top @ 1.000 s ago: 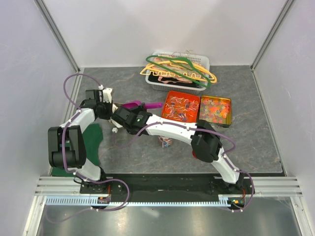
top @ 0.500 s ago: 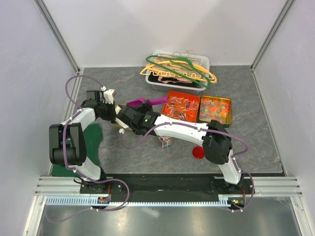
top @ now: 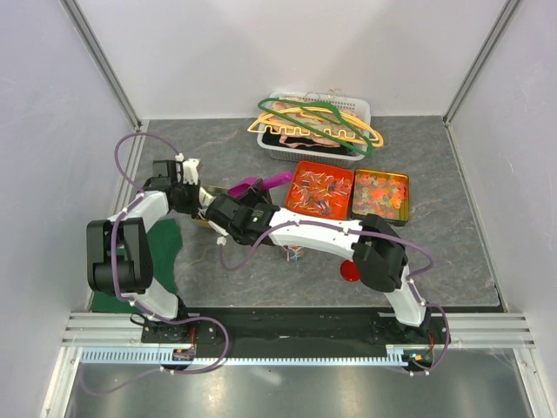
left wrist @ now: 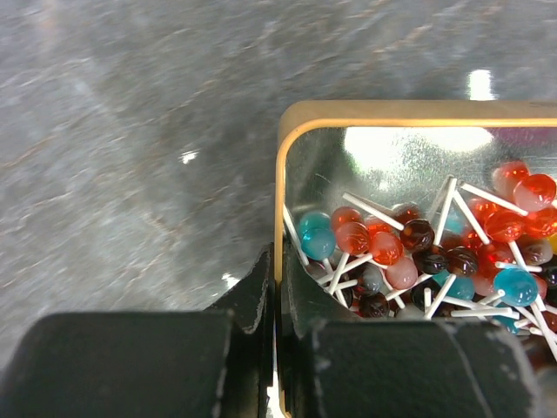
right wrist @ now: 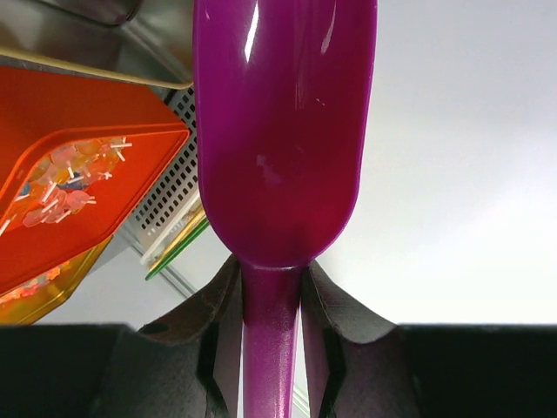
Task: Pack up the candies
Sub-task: Scoop the fake candies from the storage box.
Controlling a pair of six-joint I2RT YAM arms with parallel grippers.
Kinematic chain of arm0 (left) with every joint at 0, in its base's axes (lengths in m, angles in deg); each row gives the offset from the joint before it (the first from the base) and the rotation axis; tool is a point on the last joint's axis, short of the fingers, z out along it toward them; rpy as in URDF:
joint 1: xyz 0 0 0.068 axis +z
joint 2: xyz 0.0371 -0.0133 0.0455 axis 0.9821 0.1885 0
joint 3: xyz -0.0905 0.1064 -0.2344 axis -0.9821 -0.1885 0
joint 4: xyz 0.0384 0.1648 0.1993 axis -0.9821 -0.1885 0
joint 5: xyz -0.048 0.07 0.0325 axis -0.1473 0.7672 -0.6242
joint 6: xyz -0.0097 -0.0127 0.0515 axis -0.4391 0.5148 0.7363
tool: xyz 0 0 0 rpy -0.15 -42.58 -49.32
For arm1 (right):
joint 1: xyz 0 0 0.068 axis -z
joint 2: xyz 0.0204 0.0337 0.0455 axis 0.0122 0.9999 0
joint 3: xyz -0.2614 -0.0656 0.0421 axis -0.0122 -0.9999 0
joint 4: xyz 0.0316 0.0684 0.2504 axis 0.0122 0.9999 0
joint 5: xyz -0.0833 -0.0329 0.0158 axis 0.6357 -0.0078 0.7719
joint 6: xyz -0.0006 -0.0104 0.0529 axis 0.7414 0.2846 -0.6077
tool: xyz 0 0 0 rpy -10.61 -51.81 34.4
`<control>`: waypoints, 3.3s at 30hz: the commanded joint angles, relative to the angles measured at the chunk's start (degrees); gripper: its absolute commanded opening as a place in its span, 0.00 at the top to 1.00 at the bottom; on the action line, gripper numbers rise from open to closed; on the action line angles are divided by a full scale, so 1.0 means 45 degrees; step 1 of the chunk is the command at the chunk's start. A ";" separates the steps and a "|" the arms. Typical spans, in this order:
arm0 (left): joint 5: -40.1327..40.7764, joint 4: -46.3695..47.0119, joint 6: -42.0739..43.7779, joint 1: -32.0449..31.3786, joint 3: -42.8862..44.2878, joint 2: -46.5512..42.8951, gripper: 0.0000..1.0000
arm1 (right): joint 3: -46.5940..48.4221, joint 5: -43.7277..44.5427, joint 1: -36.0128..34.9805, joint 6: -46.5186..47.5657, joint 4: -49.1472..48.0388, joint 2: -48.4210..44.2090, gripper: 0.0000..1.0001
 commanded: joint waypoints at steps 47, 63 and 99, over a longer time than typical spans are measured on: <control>0.1966 0.1160 -0.0576 -0.0018 -0.0038 -0.1784 0.98 | 0.5317 -0.5199 -0.0486 -0.5645 0.3430 0.5220 1.00; 0.2102 0.1238 -0.0575 -0.0018 -0.0097 -0.1862 0.98 | 0.6997 -0.6703 -0.0525 -0.8322 0.2708 0.5964 1.00; 0.2181 0.1355 -0.0517 0.0061 -0.0175 -0.1804 0.98 | 0.5317 -1.0415 0.1369 -1.2308 0.2590 0.3034 1.00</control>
